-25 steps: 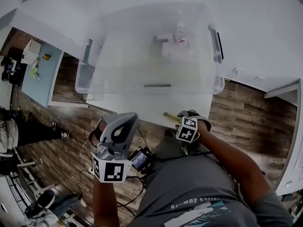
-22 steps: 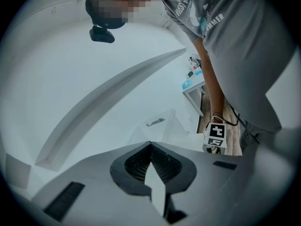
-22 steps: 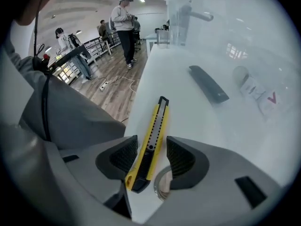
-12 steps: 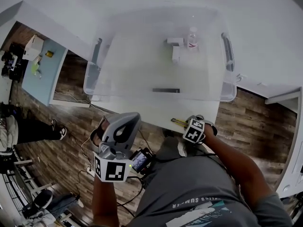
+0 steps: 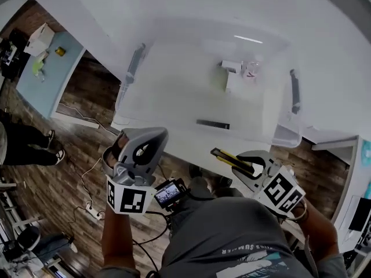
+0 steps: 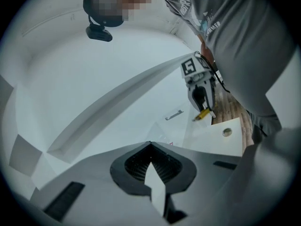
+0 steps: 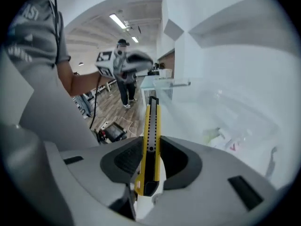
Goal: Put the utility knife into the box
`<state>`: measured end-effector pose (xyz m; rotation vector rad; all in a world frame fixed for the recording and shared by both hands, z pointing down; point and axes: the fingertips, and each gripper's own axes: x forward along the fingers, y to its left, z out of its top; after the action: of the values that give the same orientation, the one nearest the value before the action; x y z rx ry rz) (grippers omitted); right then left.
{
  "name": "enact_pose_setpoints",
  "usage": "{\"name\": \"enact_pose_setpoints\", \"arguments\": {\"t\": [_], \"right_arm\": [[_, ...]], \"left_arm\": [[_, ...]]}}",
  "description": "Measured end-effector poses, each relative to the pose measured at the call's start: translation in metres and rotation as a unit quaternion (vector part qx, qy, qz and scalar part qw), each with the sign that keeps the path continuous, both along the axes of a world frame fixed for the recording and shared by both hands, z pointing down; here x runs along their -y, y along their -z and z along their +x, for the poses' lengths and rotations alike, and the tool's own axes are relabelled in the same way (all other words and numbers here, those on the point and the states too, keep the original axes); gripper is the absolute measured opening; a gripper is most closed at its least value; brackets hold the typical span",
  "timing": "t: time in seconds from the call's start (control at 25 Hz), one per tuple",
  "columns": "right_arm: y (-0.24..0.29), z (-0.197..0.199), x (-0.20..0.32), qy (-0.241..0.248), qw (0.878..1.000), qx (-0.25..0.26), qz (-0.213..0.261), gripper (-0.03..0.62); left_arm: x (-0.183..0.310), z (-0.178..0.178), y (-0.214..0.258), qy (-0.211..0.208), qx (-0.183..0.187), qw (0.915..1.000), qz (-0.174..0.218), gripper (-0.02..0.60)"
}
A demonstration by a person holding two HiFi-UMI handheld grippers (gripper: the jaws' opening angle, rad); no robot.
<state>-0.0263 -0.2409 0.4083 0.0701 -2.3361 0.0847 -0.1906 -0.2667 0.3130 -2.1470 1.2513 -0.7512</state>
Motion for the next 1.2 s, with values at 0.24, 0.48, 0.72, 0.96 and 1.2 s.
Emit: {"name": "enact_pose_setpoints", "arguments": {"t": [0.24,0.48,0.72,0.96,1.2], "right_arm": [[0.113,-0.059,0.064,-0.013,0.994,0.088,0.065,0.121],[0.083,-0.11,0.163,-0.005,0.99,-0.021,0.142,0.121],[-0.053,-0.145,0.221,0.016,0.986,-0.137,0.098,0.121],[-0.167,-0.158,0.226,0.044,0.967,-0.245,0.042,0.121],[-0.224,-0.184,0.211,0.089,0.96,-0.264,0.019,0.121]], "left_arm": [[0.004,-0.041,0.001,0.021,-0.014,0.9996,0.014,0.008],[0.006,-0.069,-0.006,0.037,-0.028,0.9988,0.014,0.008],[0.011,-0.094,-0.022,0.047,-0.037,0.9982,0.006,0.008],[0.012,-0.115,-0.04,0.054,-0.05,0.9972,-0.01,0.008],[0.012,-0.124,-0.051,0.052,-0.054,0.9969,-0.024,0.008]]}}
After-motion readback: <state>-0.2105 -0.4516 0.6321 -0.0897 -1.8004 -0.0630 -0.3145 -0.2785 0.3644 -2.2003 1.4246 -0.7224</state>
